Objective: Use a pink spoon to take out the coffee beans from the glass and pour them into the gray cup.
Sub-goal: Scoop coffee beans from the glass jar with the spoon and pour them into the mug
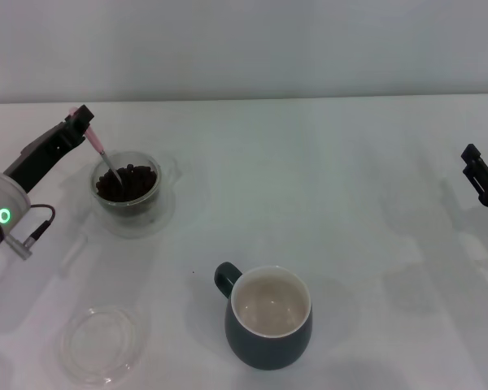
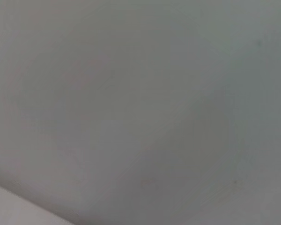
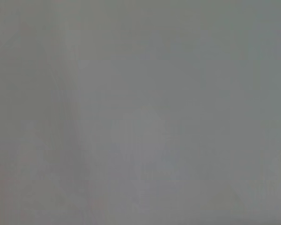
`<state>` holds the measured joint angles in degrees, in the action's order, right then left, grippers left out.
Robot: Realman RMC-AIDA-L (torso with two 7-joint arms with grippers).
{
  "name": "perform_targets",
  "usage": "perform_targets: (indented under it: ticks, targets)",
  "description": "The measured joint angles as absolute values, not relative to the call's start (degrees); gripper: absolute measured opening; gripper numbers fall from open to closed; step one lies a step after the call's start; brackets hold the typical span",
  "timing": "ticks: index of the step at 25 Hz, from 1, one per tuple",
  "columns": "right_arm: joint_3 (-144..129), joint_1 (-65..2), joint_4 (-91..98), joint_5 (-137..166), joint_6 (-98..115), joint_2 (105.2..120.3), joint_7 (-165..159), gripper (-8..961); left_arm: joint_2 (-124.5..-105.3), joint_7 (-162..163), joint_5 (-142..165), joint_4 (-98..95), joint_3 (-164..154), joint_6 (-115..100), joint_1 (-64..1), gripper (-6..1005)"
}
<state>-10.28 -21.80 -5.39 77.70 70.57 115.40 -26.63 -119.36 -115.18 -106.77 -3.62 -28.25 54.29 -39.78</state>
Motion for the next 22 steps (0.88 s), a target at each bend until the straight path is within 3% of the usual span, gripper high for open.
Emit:
perform_targets:
  ticks: [22]
  targets:
    - [-10.3, -22.0, -5.1, 77.7, 70.6, 115.40, -26.6, 624, -118.92, -91.1, -106.8, -5.7, -28.2, 55.3, -36.8, 135]
